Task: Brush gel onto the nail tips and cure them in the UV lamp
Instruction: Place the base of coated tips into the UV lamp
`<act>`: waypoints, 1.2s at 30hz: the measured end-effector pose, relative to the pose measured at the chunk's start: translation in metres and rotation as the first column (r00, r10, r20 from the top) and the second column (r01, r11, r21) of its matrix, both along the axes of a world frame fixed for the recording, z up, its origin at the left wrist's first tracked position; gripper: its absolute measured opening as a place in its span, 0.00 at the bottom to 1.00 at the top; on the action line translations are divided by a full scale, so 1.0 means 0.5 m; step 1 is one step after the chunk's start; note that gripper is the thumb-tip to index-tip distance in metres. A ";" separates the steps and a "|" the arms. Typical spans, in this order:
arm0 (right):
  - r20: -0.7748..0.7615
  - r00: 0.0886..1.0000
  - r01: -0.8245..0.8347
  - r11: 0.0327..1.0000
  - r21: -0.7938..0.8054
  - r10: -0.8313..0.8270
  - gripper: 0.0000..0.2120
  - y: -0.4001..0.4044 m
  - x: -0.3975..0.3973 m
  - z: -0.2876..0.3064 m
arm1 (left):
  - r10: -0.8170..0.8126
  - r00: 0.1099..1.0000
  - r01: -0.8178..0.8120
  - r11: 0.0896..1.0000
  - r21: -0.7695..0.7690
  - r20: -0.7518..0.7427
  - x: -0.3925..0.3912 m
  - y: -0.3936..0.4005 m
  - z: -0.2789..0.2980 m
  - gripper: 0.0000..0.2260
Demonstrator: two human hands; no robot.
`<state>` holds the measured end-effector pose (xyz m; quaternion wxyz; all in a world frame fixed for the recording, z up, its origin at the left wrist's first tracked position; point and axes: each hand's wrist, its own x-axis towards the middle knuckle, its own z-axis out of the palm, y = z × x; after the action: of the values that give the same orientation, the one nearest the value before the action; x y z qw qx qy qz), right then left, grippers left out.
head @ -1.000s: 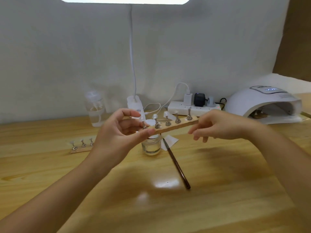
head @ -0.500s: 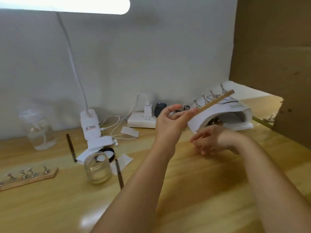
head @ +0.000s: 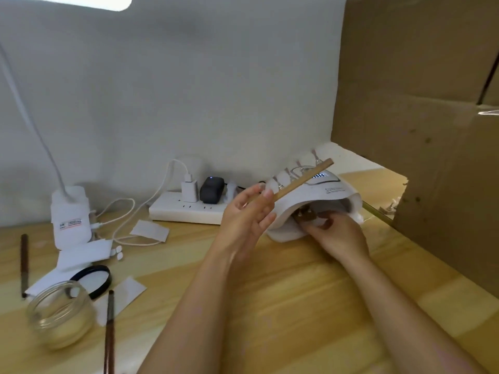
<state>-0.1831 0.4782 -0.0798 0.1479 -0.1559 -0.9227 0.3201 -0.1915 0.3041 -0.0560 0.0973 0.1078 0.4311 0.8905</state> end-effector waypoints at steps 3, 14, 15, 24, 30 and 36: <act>0.010 0.998 0.057 0.994 0.096 -0.059 0.25 -0.012 -0.026 0.001 | 0.045 0.999 -0.045 0.998 -0.032 0.006 -0.009 -0.003 -0.003 0.15; -0.045 0.993 0.118 0.952 0.282 -0.110 0.16 -0.002 -0.041 0.015 | 0.101 0.994 -0.104 0.991 -0.081 -0.031 -0.010 -0.013 -0.011 0.15; -0.045 0.991 0.130 0.954 0.272 -0.123 0.16 0.003 -0.041 0.014 | 0.106 0.994 -0.108 0.991 -0.077 -0.030 -0.011 -0.014 -0.012 0.15; -0.068 0.974 0.226 0.953 0.201 -0.217 0.11 0.037 -0.033 0.003 | 0.124 0.991 -0.127 0.988 -0.082 -0.048 -0.010 -0.025 -0.014 0.18; -0.025 0.997 0.077 0.987 0.140 -0.074 0.19 0.054 0.000 0.055 | 0.166 0.981 -0.181 0.968 -0.175 -0.097 -0.007 -0.036 -0.009 0.19; 0.263 0.918 -0.307 0.952 0.004 0.295 0.11 0.076 0.046 0.173 | 0.194 0.967 -0.237 0.924 -0.300 -0.165 -0.004 -0.045 -0.009 0.25</act>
<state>-0.1601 0.5163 0.0070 -0.0216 -0.0493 -0.9540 0.2949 -0.1937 0.2815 -0.0604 -0.0142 0.1013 0.5835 0.8057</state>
